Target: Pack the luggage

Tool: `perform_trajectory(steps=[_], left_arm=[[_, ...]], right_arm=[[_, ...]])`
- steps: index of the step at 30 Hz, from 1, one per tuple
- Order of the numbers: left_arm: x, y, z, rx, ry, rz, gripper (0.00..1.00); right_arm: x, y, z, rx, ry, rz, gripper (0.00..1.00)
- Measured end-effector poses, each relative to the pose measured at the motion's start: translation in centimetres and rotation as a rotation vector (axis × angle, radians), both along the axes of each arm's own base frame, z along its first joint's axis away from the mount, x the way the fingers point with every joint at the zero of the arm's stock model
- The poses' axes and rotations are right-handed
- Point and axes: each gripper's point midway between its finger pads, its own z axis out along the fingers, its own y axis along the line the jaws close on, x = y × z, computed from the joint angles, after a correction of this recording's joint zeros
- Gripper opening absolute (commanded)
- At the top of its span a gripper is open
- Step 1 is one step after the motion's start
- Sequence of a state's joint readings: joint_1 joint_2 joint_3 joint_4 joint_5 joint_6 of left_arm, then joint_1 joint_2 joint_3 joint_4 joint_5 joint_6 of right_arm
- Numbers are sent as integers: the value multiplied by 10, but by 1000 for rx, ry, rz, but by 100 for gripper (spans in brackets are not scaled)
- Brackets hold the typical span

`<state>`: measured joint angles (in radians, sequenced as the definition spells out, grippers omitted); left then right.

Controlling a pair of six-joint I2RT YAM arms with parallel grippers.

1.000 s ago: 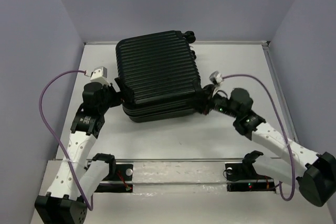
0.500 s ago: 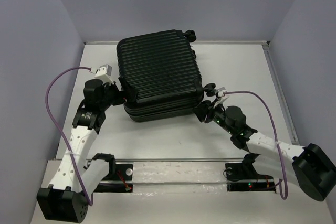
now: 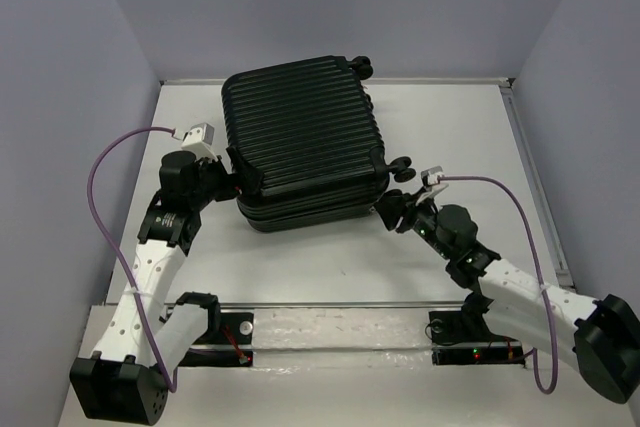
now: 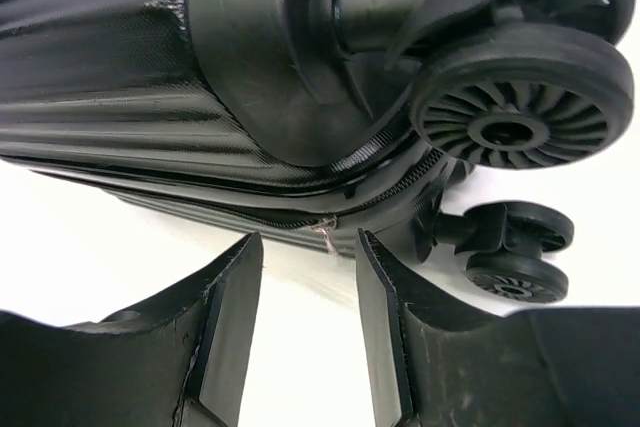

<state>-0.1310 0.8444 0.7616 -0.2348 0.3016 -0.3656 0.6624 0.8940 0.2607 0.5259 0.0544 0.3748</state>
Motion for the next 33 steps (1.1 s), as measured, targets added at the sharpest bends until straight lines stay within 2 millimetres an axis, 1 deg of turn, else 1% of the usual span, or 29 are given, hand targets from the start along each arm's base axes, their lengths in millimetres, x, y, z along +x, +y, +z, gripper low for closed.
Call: perform_trajectory(steps=[1,3,5,10,12,14,17,21,22,24,25,28,29,33], left_arm=[[0,0,0,0,0,0,99],[0,0,0,0,0,-1,99],[0,0,0,1,0,-2,99],[0,0,0,0,-1,-3,99],[0,0,0,1,-1,-3,99],[0,0,0,1,-1,-3,99],[0,0,0,1,-1,-3,99],[0,-1,0,-1,-4,-6,99],[0,-1,-1,-2,-4,-7,99],[0,-1,-1,-4,-7,-9,99],[0,-2,-2,-7,-8,-9,99],[1,-3,-3,-19,-13,-13,99],[2,-4,-3,-28,-17,-14,99],[5,-12,-7,-65,-33,-14,99]], right_arm=[[-1,-1,1,2,-1,-2,49],[-1,-3,-3,-8,14,-8,50],[-1,-2,-10,-27,38,-7,50],[5,2,-37,-103,100,-4,50],[6,2,-42,-120,108,-2,50],[7,2,-43,-131,105,-1,50],[10,2,-39,-132,83,-7,50],[17,7,-37,-142,62,0,47],[18,9,-38,-143,61,8,46],[19,12,-43,-152,63,22,37],[19,13,-44,-155,63,26,23],[19,15,-51,-168,74,35,7],[19,16,-51,-163,74,45,7],[11,36,-48,-143,69,99,7]])
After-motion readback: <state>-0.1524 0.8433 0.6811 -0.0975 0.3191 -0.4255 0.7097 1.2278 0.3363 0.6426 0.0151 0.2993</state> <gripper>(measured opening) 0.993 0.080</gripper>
